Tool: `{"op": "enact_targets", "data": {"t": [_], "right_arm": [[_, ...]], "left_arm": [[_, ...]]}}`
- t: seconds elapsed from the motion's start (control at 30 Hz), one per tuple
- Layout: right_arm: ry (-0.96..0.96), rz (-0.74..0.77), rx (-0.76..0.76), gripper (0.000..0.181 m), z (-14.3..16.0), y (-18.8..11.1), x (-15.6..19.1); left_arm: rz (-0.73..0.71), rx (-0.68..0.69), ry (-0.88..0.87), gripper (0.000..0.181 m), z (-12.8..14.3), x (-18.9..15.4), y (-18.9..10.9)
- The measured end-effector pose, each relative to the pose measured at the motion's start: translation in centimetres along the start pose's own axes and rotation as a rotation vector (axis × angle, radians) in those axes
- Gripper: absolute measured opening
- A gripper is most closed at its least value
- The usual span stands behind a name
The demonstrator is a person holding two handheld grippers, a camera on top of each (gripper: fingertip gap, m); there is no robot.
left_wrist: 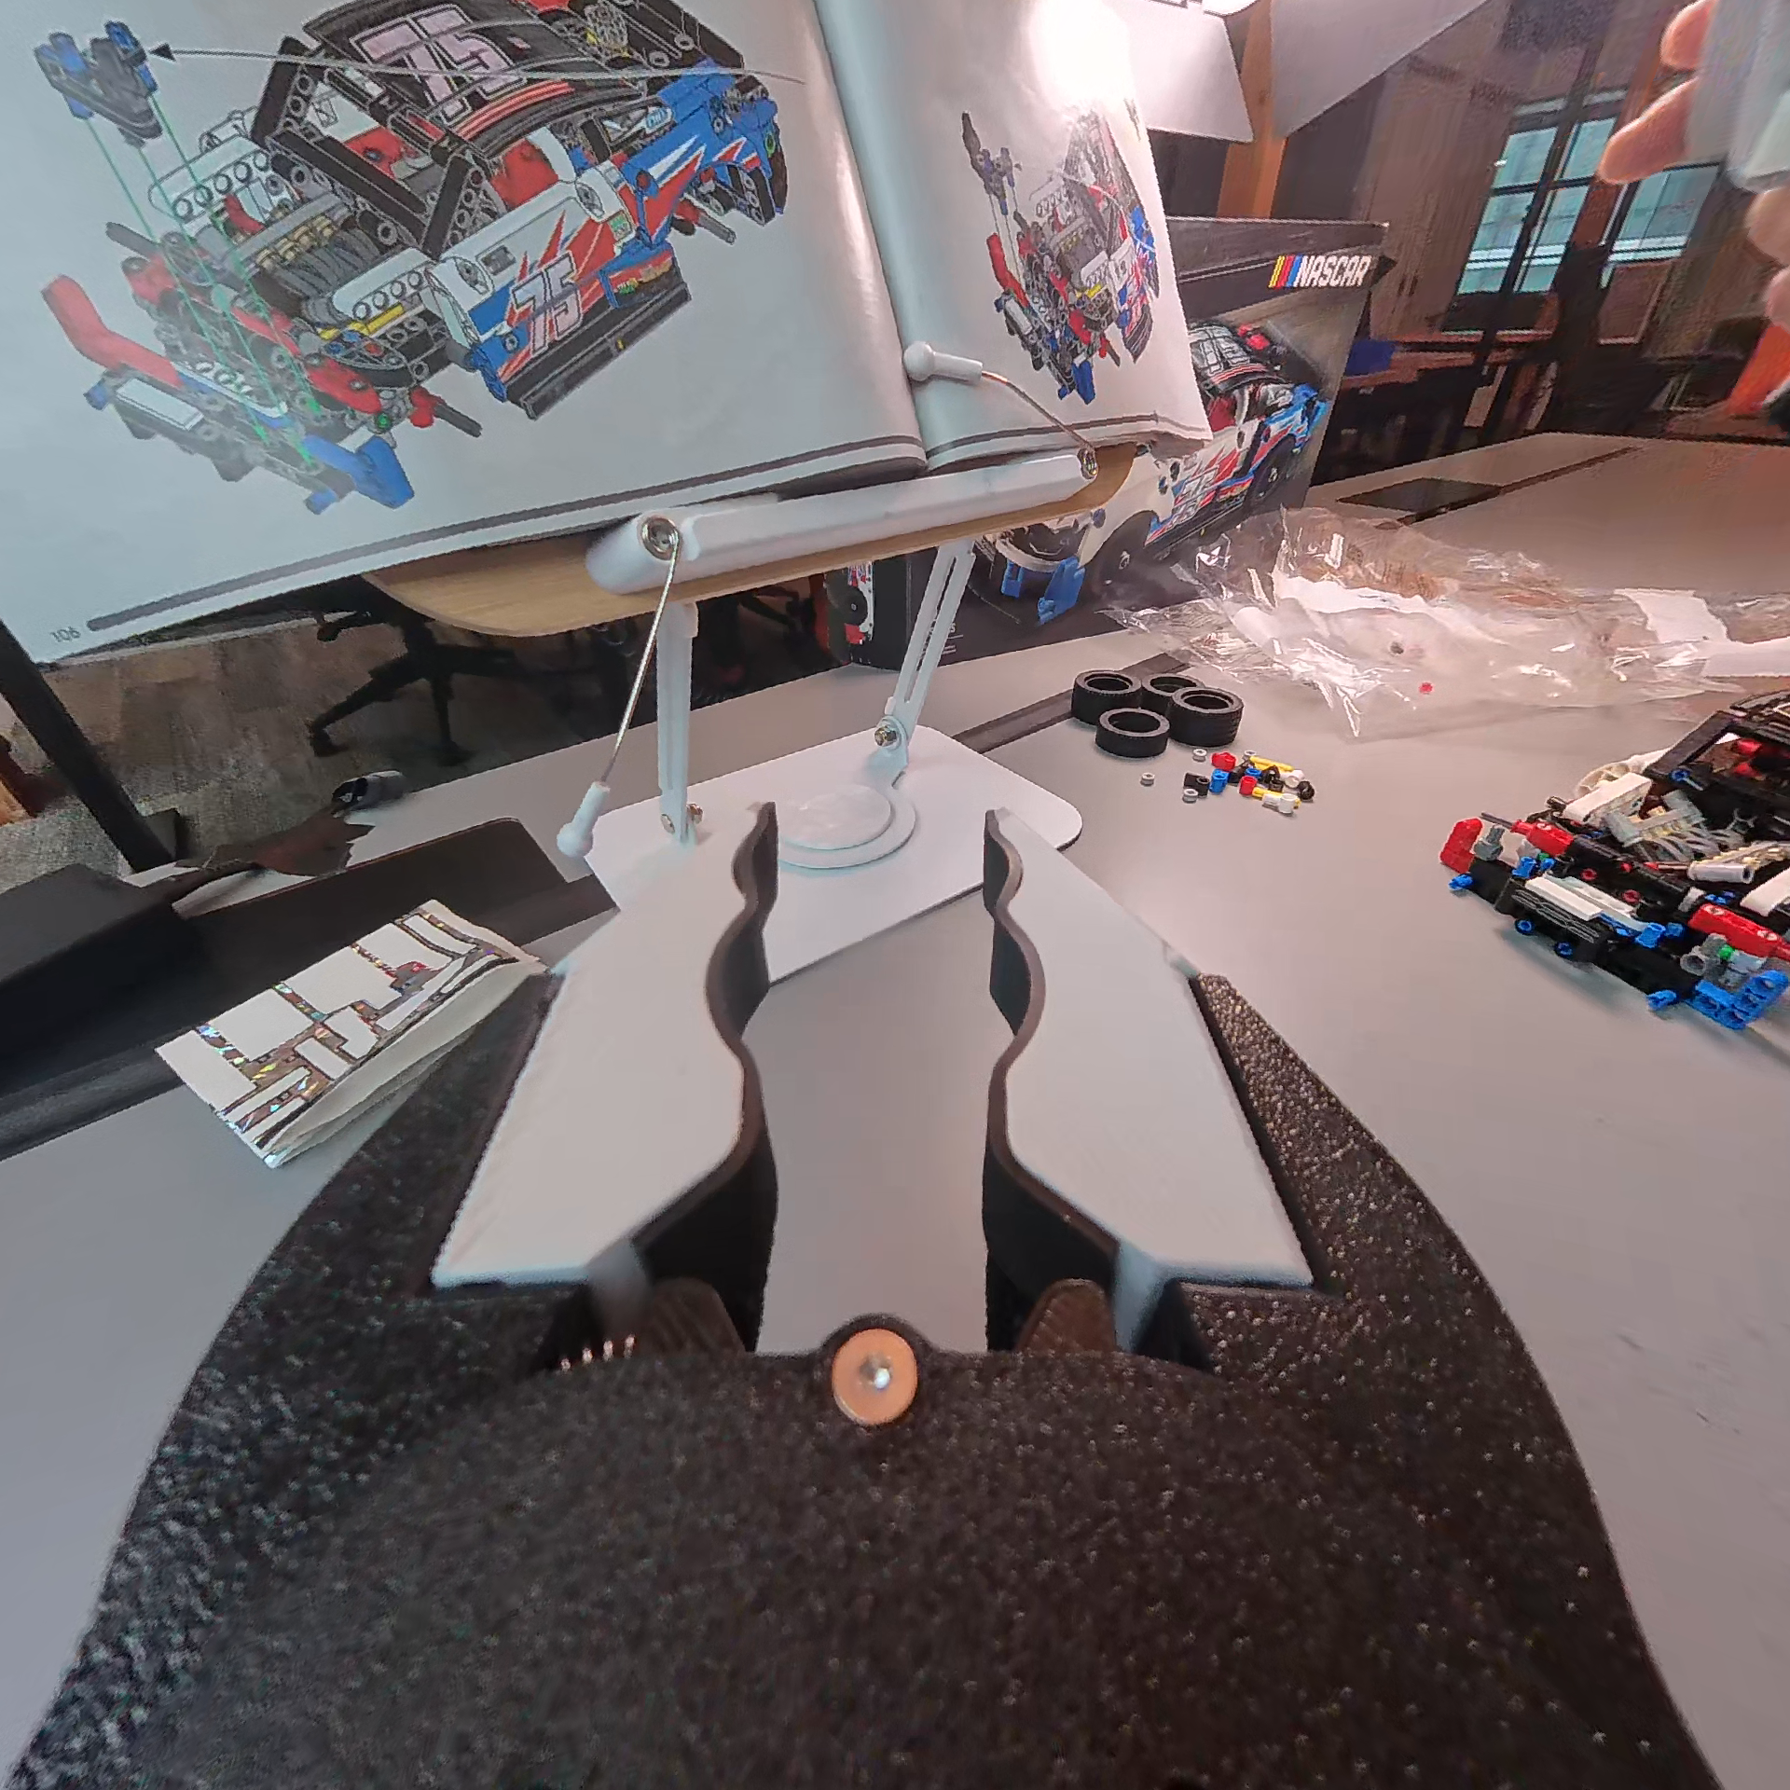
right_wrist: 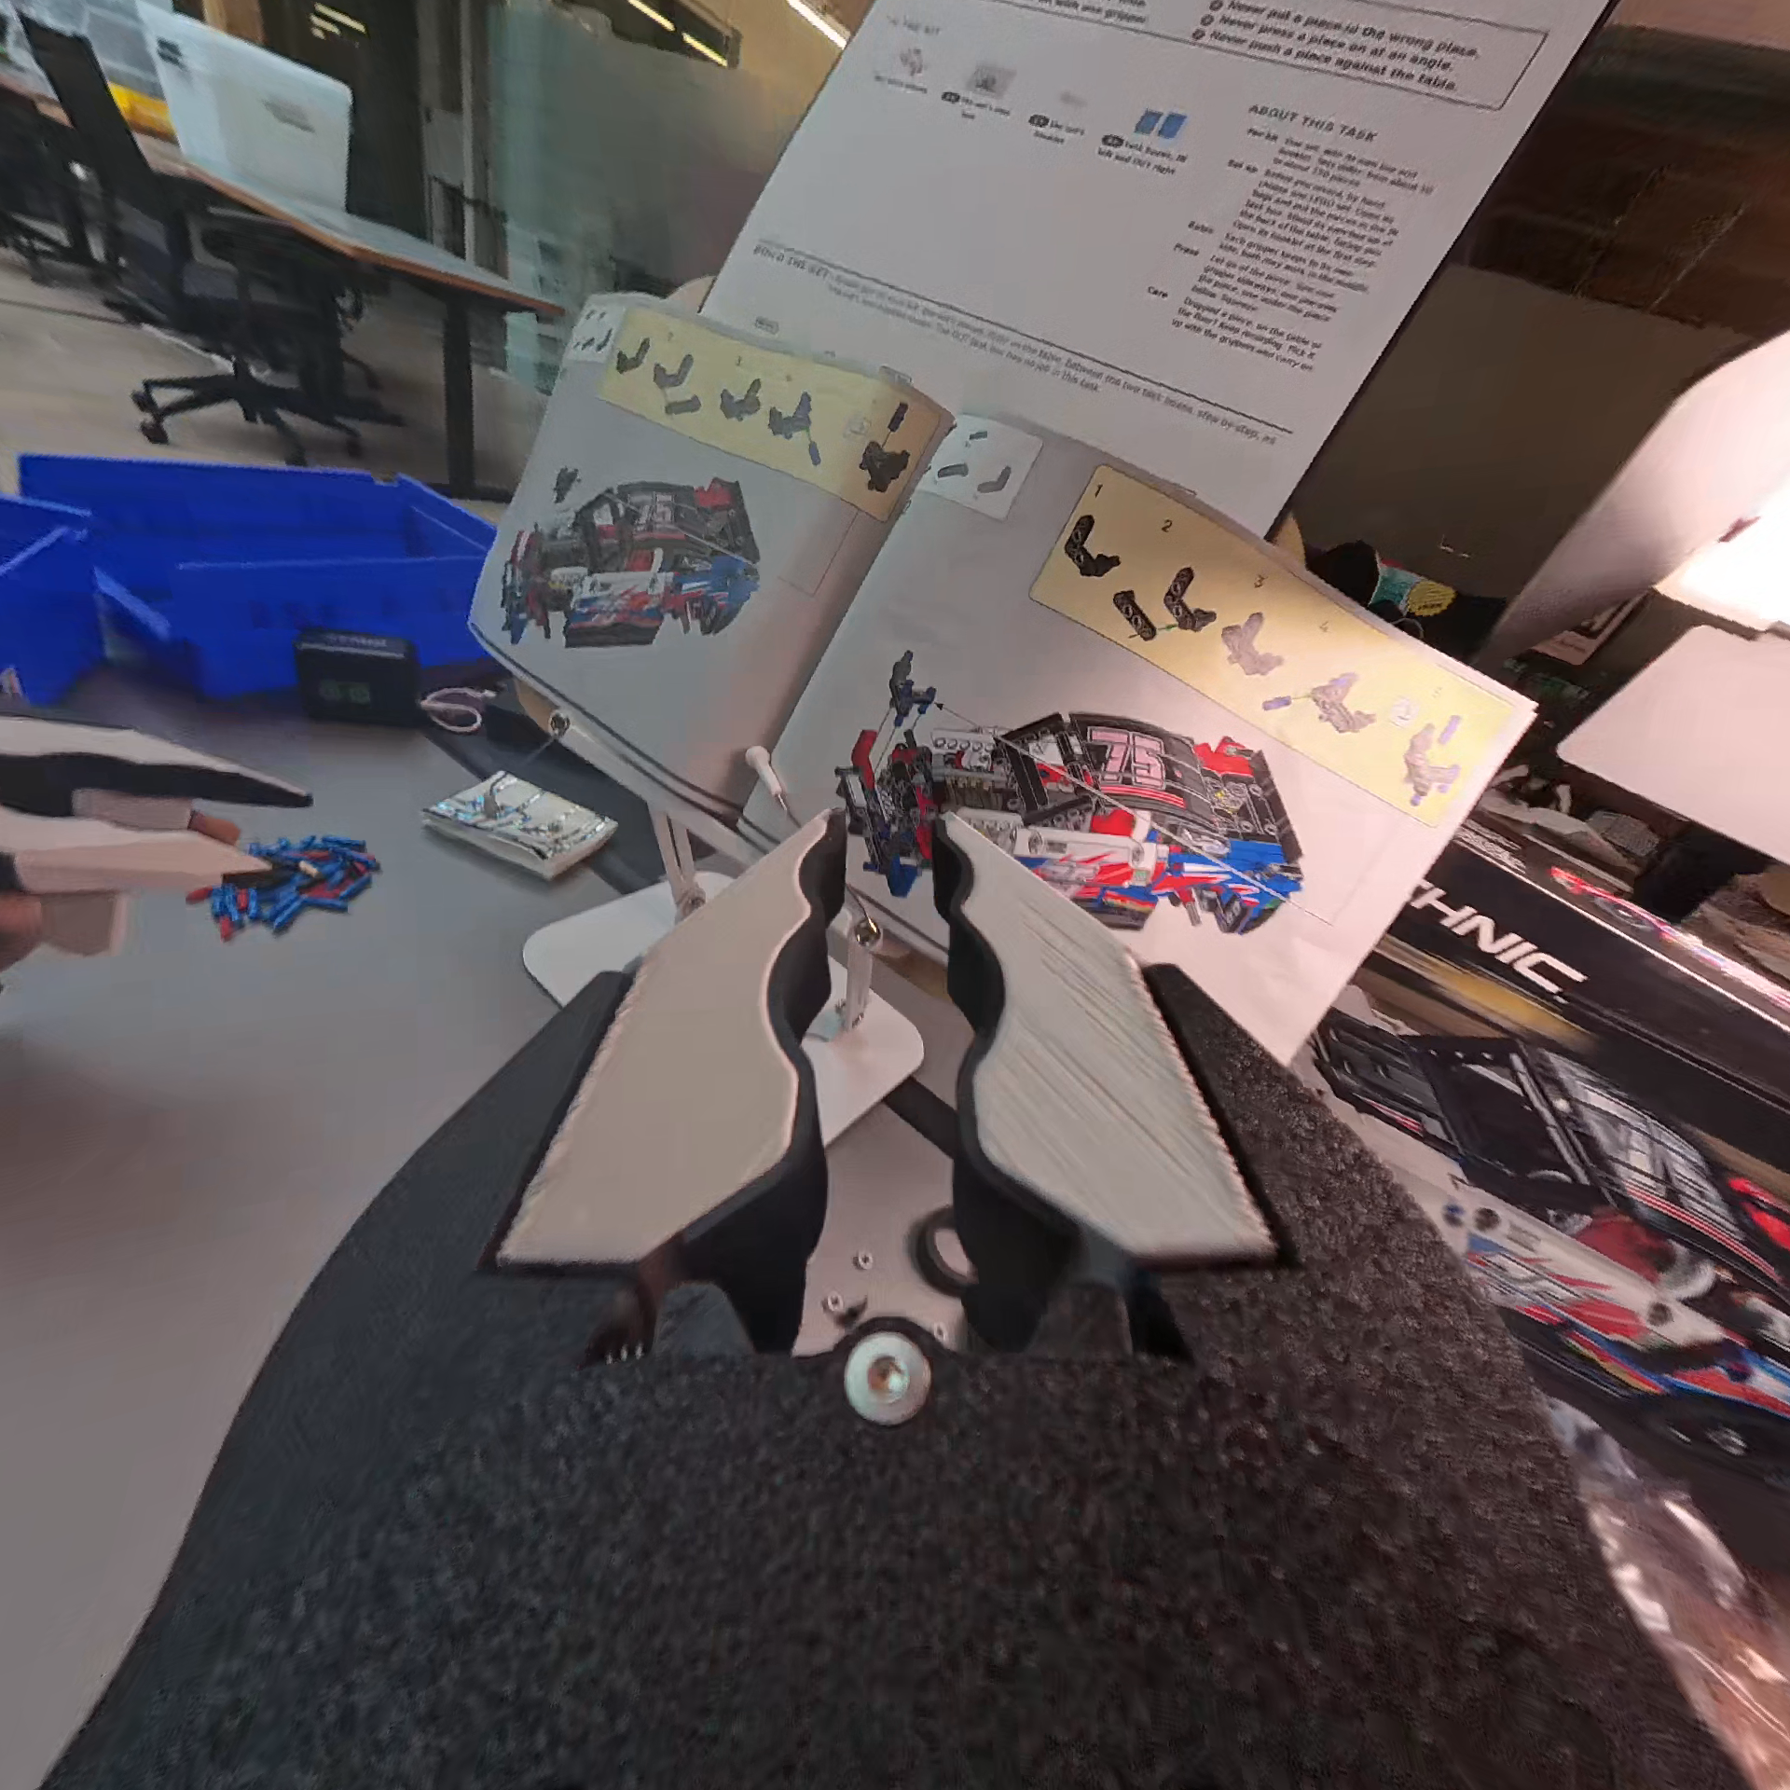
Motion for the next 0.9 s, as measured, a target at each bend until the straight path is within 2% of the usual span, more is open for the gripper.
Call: {"op": "enact_targets", "data": {"t": [0.1,0.2,0.37,0.47,0.67,0.83,0.9], "right_arm": [[-0.038,-0.049,0.112,0.027,1.5,-3.7,0.7],[-0.069,-0.097,0.274,0.043,4.3,-6.9,1.6],[-0.083,-0.256,0.66,0.09,9.5,-11.6,3.5],[-0.042,-0.312,0.839,0.107,12.2,-14.1,3.6],[-0.038,-0.358,1.105,0.119,16.1,-17.0,2.7],[-0.081,-0.402,1.206,0.123,18.6,-16.5,2.5],[-0.106,-0.4,1.229,0.116,18.8,-16.1,2.3]], "left_arm": [[0.001,0.0,0.009,0.042,0.0,-0.1,0.0],[-0.004,-0.001,0.018,0.042,0.0,0.0,-0.1],[0.015,0.014,-0.041,0.042,0.1,0.2,0.1],[0.015,0.001,-0.043,0.042,-0.2,0.1,-0.1],[0.014,-0.009,-0.013,0.042,-0.4,-0.3,-0.1],[0.014,0.005,-0.002,0.042,-0.1,-0.5,0.0],[0.009,0.007,0.007,0.042,-0.1,-0.4,-0.1]]}}
Point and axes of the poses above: each gripper's, where its closed fingertips meet, y out along the fingers, z out of its underside, x = y × z across the jaws, the point moved 10 cm from there along -y, back along the fingers, and after that the axes turned 10 degrees about -z, right-handed, at the moved point
